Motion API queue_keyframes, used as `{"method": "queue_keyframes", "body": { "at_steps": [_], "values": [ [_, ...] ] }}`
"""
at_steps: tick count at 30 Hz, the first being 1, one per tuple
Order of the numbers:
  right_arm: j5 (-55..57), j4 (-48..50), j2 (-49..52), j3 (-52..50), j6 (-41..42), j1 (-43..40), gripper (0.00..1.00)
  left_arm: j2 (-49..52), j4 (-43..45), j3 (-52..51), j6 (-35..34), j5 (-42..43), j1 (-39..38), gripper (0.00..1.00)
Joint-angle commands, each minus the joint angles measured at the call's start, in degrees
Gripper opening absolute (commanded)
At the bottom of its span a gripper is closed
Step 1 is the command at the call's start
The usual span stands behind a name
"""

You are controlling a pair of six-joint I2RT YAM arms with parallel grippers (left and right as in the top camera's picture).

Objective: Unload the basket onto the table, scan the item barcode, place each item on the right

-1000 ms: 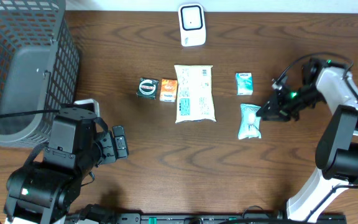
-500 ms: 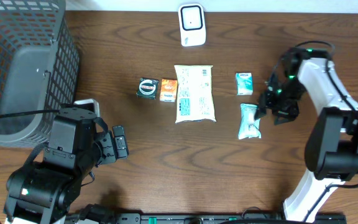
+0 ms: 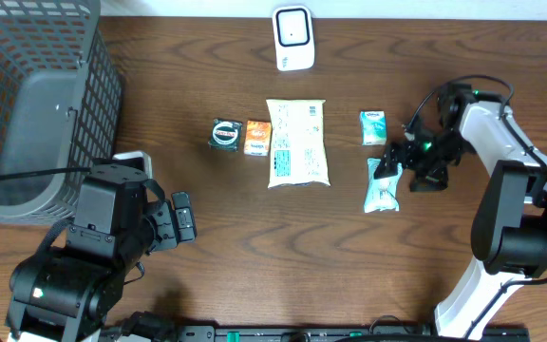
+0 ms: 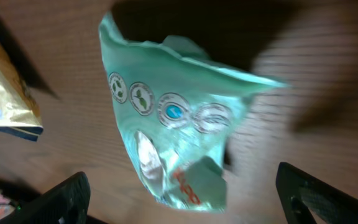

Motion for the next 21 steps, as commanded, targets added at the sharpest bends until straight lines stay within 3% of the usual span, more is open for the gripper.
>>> {"method": "queue_keyframes", "body": {
  "at_steps": [1, 3, 21],
  "values": [
    [-4.44, 1.18, -0.59, -2.71, -2.34, 0.07, 0.90, -0.15, 0.04, -0.04, 0.11, -0.09, 0.09, 0.98],
    [-4.44, 1.29, -0.59, -2.80, -2.36, 0.07, 0.95, -0.15, 0.04, -0.04, 0.11, -0.09, 0.09, 0.98],
    [-8.98, 1.49, -0.59, -2.80, -5.86, -1.44, 0.99, -0.15, 0.04, -0.04, 0.11, -0.09, 0.09, 0.98]
  ]
}}
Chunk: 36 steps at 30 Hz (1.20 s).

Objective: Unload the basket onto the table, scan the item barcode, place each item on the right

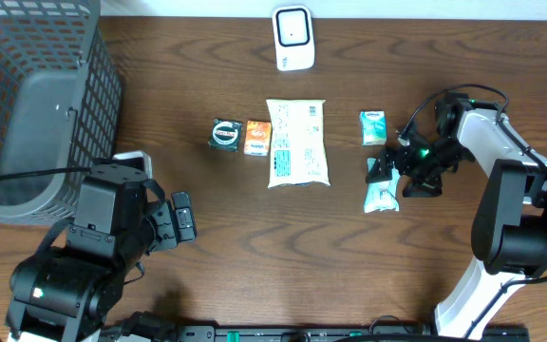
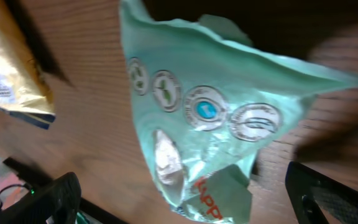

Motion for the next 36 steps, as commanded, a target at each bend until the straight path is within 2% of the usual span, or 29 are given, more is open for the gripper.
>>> {"method": "queue_keyframes", "body": {
  "at_steps": [1, 9, 14, 17, 20, 22, 23, 27, 36],
  "values": [
    [-4.68, 0.02, -0.59, -0.15, -2.80, -1.92, 0.99, -0.15, 0.02, -0.04, 0.13, -0.09, 0.09, 0.97],
    [-5.38, -1.55, -0.59, -0.24, -3.67, -4.20, 0.97, -0.15, 0.02, -0.04, 0.13, -0.09, 0.09, 0.97],
    [-5.31, -2.91, -0.59, -0.31, -4.70, -1.95, 0.89, -0.15, 0.02, -0.04, 0.13, -0.09, 0.09, 0.98],
    [-5.38, -4.63, -0.61, 0.79, -3.98, -1.27, 0.80, -0.15, 0.02, -0.04, 0.13, -0.09, 0.09, 0.98],
    [-4.52, -10.69, -0.61, 5.22, -3.98, -1.31, 0.64, -0.15, 0.02, -0.04, 0.13, -0.09, 0.09, 0.98],
    [-2.34, -14.93, -0.72, 9.22, -3.98, -0.96, 0.60, -0.15, 0.02, -0.04, 0.13, -0.09, 0.09, 0.98],
    [-0.44, -16.63, -0.85, 11.02, -3.65, -0.50, 0.61, -0.15, 0.02, -0.04, 0.13, -0.09, 0.09, 0.98],
    [16.81, -19.52, -1.92, 16.63, 4.96, 4.81, 0.77, -0.15, 0.02, -0.04, 0.13, -0.09, 0.09, 0.98],
    [40.28, -14.43, -1.99, 13.57, 24.55, 20.85, 0.79, -0.15, 0.02, -0.04, 0.13, -0.09, 0.09, 0.98]
  ]
}}
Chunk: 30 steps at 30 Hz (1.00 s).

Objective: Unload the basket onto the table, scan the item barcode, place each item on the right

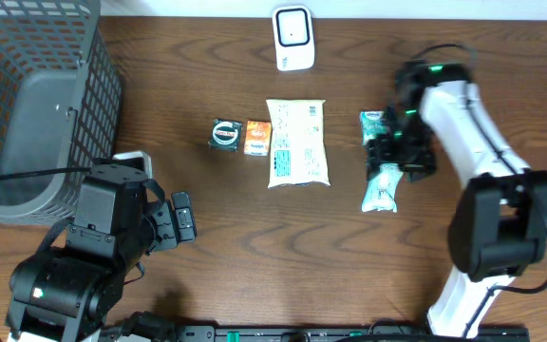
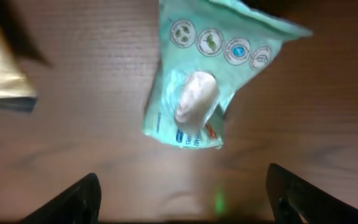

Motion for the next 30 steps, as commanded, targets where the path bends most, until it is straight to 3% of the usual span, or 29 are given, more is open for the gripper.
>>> {"method": "queue_keyframes", "body": {
  "at_steps": [1, 7, 12, 23, 26, 27, 30],
  "values": [
    [17.27, 3.21, -0.87, -3.37, 13.20, 6.62, 0.79, -0.15, 0.02, -0.04, 0.11, -0.07, 0.09, 0.98],
    [32.06, 10.80, -0.87, -10.60, 22.27, 16.55, 0.77, -0.15, 0.02, -0.04, 0.11, -0.07, 0.09, 0.98],
    [33.66, 16.41, -0.87, -14.56, 22.69, 20.24, 0.72, -0.15, 0.02, -0.04, 0.11, -0.07, 0.09, 0.98],
    [33.64, 24.44, -0.87, -22.99, 22.69, 17.77, 0.70, -0.15, 0.02, -0.04, 0.11, -0.07, 0.09, 0.98],
    [32.17, 25.79, -0.87, -23.96, 22.16, 16.15, 0.56, -0.15, 0.02, -0.04, 0.11, -0.07, 0.09, 0.98],
    [30.42, 26.34, -0.87, -24.04, 20.68, 15.32, 0.37, -0.15, 0.02, -0.04, 0.11, -0.07, 0.09, 0.98],
    [26.10, 26.75, -0.87, -24.04, 18.45, 14.12, 0.11, -0.15, 0.02, -0.04, 0.11, -0.07, 0.09, 0.98]
  ]
}}
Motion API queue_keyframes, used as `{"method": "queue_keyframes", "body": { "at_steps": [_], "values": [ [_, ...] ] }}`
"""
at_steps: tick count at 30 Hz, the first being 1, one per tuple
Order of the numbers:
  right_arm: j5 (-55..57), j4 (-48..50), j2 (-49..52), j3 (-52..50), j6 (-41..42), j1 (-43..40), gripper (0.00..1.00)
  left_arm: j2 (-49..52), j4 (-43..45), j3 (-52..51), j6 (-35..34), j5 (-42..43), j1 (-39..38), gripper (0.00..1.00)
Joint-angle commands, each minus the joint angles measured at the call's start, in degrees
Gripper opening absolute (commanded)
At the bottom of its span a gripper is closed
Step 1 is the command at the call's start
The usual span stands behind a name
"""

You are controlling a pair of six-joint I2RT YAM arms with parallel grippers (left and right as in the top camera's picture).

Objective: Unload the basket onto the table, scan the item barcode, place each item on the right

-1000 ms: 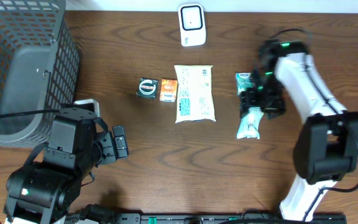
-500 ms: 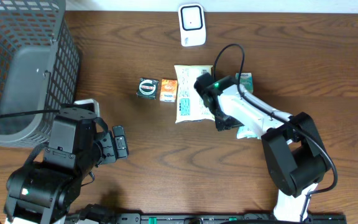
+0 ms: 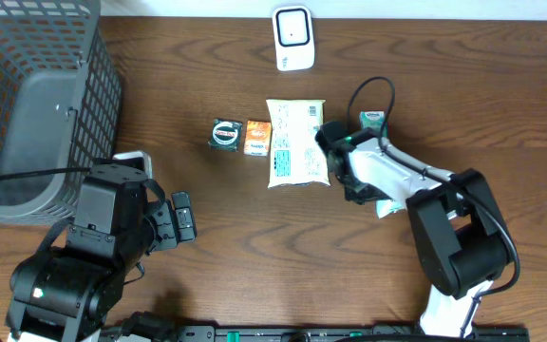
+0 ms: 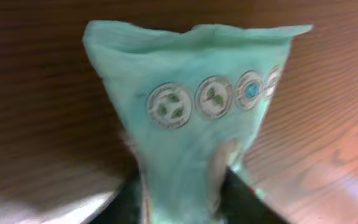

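Observation:
The teal wipes packet (image 4: 197, 106) fills the right wrist view, its row of round emblems facing the camera. My right gripper (image 4: 188, 202) is shut on its narrow end, with dark fingers (image 4: 250, 199) pressed on both sides. From overhead, only a corner of the packet (image 3: 387, 206) shows beneath the right arm (image 3: 387, 171), which reaches left toward the white pouch. The white scanner (image 3: 292, 38) stands at the far edge. At the lower left is my left gripper (image 3: 183, 217); its jaws cannot be made out.
A white pouch (image 3: 297, 142) lies mid-table, with an orange packet (image 3: 258, 138) and a round dark packet (image 3: 224, 133) to its left. A small teal packet (image 3: 373, 119) lies behind the right arm. A grey wire basket (image 3: 36, 95) fills the far left.
My right gripper was open above the teal packet lying flat on the table. Now it is shut on the packet's end, and the arm has swung left and lower, covering the packet from overhead.
At first my open right gripper hung close over the teal packet from its right side, and it stayed there a moment later. Then the arm stood behind the packet, gripper open above it. Now the jaws pinch the packet. The left arm never moved.

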Motion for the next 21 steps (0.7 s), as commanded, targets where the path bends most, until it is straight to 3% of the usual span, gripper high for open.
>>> {"method": "queue_keyframes", "body": {
  "at_steps": [1, 9, 16, 21],
  "values": [
    [-7.41, 0.79, 0.07, -0.74, -2.38, -1.86, 0.03, -0.15, 0.02, -0.04, 0.11, -0.09, 0.09, 0.98],
    [-27.30, -2.75, -0.50, 6.14, -11.47, -4.70, 0.01, -0.15, 0.02, -0.04, 0.11, -0.09, 0.09, 0.98],
    [-57.59, -6.73, -1.68, 15.54, -26.01, -10.51, 0.01, -0.15, 0.02, -0.04, 0.11, -0.09, 0.09, 0.98],
    [-76.00, -6.67, -1.64, 12.52, -34.84, -16.52, 0.01, -0.15, 0.02, -0.04, 0.11, -0.09, 0.09, 0.97]
  ]
}}
